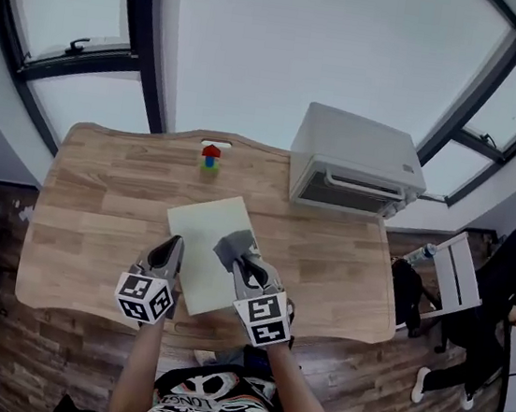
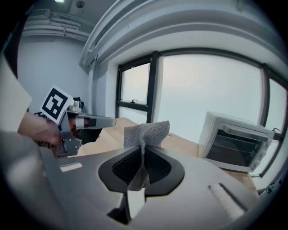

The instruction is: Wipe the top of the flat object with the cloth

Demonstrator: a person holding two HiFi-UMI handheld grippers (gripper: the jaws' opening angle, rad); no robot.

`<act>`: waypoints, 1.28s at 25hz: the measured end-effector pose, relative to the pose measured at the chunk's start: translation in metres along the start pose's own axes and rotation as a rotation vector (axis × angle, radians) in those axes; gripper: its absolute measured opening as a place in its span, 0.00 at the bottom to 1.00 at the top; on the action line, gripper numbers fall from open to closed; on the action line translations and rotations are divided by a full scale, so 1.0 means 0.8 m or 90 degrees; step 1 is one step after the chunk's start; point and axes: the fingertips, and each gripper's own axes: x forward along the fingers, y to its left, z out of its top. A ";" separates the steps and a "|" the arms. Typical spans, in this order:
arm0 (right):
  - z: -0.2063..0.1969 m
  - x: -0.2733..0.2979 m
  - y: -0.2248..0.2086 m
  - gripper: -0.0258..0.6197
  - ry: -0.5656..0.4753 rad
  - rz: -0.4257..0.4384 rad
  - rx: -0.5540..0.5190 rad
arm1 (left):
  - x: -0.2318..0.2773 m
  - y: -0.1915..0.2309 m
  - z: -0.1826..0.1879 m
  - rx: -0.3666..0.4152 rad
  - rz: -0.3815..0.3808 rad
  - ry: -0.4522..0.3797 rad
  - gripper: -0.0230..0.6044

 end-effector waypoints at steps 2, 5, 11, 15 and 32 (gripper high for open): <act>0.015 -0.020 -0.006 0.07 -0.033 -0.019 0.017 | -0.011 -0.018 0.026 0.032 0.008 -0.014 0.13; 0.037 -0.042 -0.010 0.07 -0.080 -0.032 0.025 | -0.031 -0.034 0.061 0.065 0.033 -0.041 0.13; 0.042 -0.067 -0.011 0.07 -0.087 -0.013 0.011 | -0.057 -0.057 0.071 0.045 0.063 -0.045 0.13; 0.032 -0.099 -0.016 0.07 -0.090 -0.005 0.026 | -0.080 -0.073 0.057 0.020 0.078 -0.043 0.13; 0.003 -0.155 -0.020 0.07 -0.103 0.010 0.033 | -0.117 -0.115 0.040 0.030 0.104 -0.051 0.13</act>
